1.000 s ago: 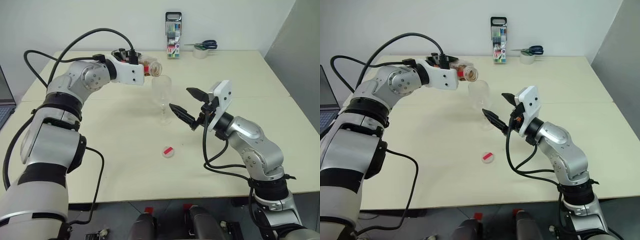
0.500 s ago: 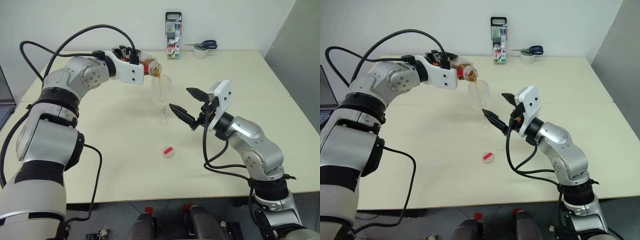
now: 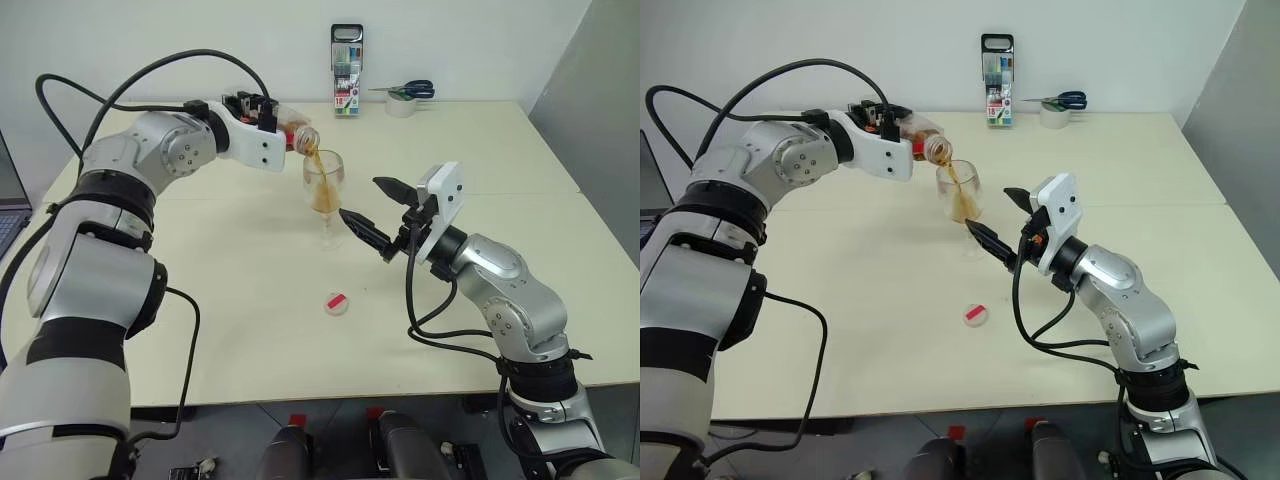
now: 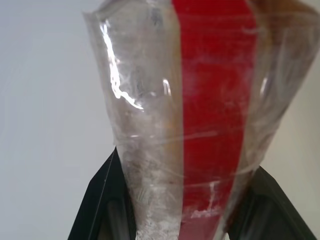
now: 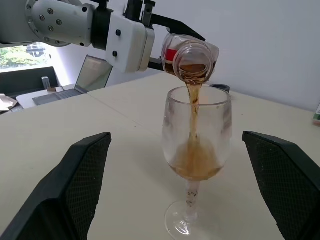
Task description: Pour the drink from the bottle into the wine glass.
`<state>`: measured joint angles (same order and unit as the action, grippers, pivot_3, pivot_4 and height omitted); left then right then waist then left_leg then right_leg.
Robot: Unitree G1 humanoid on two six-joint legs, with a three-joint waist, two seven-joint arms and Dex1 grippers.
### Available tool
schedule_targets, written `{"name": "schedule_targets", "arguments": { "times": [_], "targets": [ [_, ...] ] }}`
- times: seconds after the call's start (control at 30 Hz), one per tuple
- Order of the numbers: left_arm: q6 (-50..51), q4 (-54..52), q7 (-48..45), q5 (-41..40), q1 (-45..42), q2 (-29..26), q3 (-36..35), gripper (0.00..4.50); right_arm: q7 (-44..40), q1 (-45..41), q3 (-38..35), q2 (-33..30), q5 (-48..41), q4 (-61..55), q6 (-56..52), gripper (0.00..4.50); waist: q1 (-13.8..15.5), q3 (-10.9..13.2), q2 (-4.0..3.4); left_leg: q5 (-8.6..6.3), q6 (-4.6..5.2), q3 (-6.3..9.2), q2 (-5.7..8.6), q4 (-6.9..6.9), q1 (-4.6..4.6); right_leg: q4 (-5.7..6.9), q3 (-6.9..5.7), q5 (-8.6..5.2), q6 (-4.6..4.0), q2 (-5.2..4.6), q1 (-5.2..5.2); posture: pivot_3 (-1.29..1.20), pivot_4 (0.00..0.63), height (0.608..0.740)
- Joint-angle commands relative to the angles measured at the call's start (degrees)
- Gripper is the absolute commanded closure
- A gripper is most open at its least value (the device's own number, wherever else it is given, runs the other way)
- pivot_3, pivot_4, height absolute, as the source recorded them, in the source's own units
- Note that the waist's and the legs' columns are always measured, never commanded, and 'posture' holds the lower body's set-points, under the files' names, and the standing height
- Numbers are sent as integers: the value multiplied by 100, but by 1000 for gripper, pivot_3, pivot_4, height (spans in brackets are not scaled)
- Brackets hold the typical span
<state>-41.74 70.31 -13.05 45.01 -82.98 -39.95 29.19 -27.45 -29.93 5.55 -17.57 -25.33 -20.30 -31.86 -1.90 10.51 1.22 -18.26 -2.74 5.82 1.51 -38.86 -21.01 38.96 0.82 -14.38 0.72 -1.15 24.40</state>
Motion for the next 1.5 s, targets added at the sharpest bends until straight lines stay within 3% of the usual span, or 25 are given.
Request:
{"name": "schedule_targets", "arguments": {
  "times": [0.03,0.97,1.13,1.5],
  "targets": [
    [-23,-35,190,7,-316,-111,-15,2775,-22,-62,-116,-18,8,-141,87,0,1,0,0,0,0,-1,0,0,0,0,0,0,0,0,0,0,150,740],
    [-15,102,569,271,-502,-76,216,2775,-1,-49,-75,12,23,-194,102,0,0,0,0,1,-2,-2,1,-2,0,2,0,0,0,0,0,0,150,740],
    [-48,87,468,53,-455,-4,57,2775,16,-9,-75,12,20,-219,86,0,0,0,0,1,-2,-2,1,-3,0,3,1,0,0,0,0,0,150,740],
    [-103,-144,-709,-1303,194,120,-776,2775,27,26,-140,29,-101,-205,-8,0,-13,0,0,2,-4,-6,-2,-5,3,7,4,0,0,-1,0,0,150,740]
  ]
}}
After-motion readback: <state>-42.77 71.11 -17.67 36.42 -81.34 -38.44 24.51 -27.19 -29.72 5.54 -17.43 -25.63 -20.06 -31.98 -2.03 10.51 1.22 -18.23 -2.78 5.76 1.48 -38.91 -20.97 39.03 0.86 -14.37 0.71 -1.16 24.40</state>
